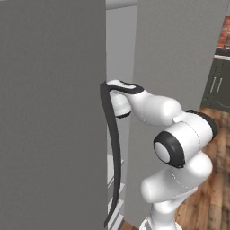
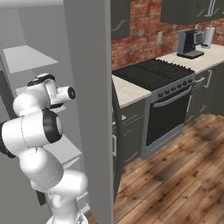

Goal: Take the bottled waters from the counter and place them in the freezer to freeze. Close the freezer door after placing the bottles.

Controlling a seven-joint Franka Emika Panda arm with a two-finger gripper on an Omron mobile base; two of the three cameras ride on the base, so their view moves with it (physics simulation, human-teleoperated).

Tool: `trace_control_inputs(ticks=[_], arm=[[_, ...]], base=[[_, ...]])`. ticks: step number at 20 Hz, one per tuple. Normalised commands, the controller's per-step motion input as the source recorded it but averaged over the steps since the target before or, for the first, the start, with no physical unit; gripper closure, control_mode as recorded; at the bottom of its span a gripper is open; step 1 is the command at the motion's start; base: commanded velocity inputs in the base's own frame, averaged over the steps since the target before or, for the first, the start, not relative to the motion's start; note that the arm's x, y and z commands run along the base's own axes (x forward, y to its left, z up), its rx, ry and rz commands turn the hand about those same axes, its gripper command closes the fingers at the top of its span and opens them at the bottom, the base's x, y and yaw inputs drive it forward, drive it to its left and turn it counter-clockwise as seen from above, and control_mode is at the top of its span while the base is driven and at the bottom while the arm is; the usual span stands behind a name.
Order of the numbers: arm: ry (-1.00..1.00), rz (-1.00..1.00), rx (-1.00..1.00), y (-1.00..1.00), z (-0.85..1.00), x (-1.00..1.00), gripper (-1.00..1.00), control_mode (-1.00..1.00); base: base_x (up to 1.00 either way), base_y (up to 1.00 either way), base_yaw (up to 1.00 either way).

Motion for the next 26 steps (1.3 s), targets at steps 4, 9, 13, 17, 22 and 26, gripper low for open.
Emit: trace_control_inputs(ticks=[4,9,13,17,22,26], arm=[[0.0,0.0,-0.04,0.0,-0.39,0.12,1.0,-1.0],[-0.03,0.0,-0.02,0.0,-0.31,0.15,1.0,-1.0],[-0.09,0.0,0.0,0.14,-0.04,0.34,1.0,-1.0],[-0.09,-0.01,0.0,0.2,-0.04,0.33,1.0,-1.0],[-0.05,-0.02,0.0,0.19,-0.28,0.23,1.0,-1.0],[-0.03,-0.04,0.0,0.02,-0.41,0.11,1.0,-1.0]], base=[[0.0,0.0,0.0],[0.0,0.0,0.0],[0.0,0.0,0.0],[0.0,0.0,0.0],[0.0,0.0,0.0],[0.0,0.0,0.0]])
